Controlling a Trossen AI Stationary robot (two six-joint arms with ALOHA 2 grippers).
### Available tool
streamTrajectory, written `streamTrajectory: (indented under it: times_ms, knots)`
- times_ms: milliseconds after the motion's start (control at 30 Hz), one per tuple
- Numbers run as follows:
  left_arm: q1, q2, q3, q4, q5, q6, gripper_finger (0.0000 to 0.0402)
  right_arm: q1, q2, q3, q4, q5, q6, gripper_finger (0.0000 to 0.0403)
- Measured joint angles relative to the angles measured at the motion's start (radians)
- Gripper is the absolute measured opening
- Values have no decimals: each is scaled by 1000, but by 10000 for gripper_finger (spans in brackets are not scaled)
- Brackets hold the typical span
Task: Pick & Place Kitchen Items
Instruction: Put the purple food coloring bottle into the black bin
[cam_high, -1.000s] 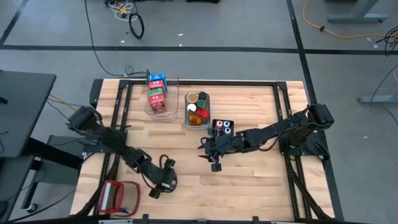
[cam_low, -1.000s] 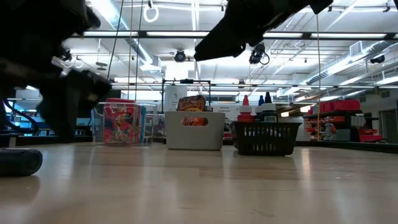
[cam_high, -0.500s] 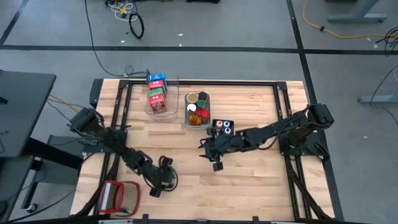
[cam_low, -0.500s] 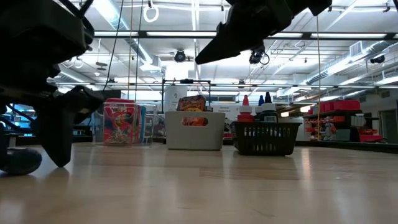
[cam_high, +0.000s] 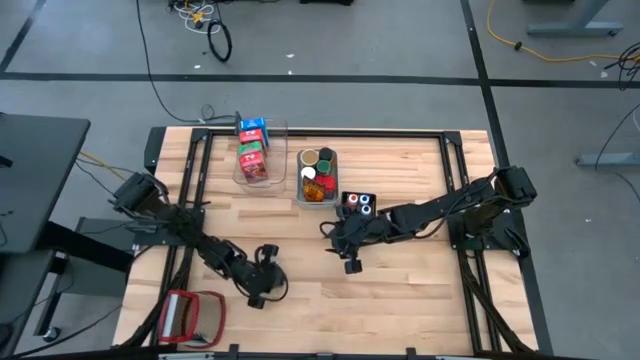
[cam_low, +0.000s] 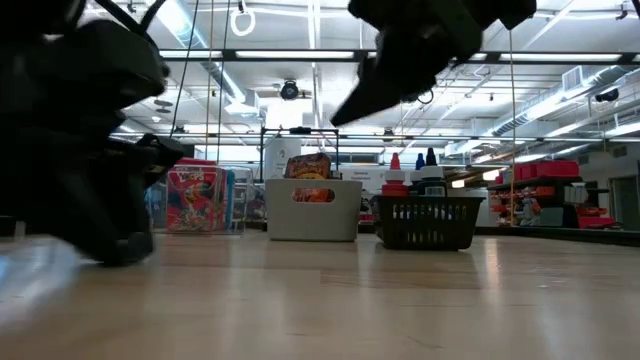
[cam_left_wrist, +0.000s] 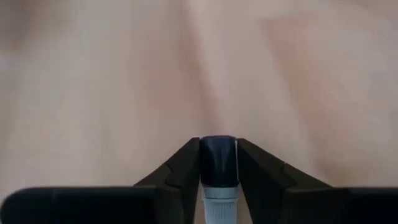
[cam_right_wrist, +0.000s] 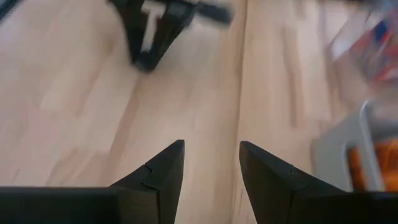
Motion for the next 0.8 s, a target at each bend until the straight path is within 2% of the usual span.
streamTrajectory:
  times_ms: [100, 267, 400, 500, 667, 800]
  knots:
    - [10, 2, -1, 31, -70, 16, 95, 4, 0, 0, -92, -12, 43, 165]
    - [45, 1, -1, 55, -122, 82, 90, 15, -15, 0, -301, -24, 132, 165]
    - [98, 2, 0, 160, -121, 149, 100, 17, -46, 0, -491, -24, 288, 165]
    - [154, 1, 18, 244, -50, 212, 100, 38, -87, 0, -624, -8, 430, 165]
    - [245, 1, 93, 267, 83, 331, 92, 144, -164, -11, -668, 189, 464, 165]
    - [310, 1, 173, 270, 139, 444, 98, 226, -251, -97, -632, 329, 459, 165]
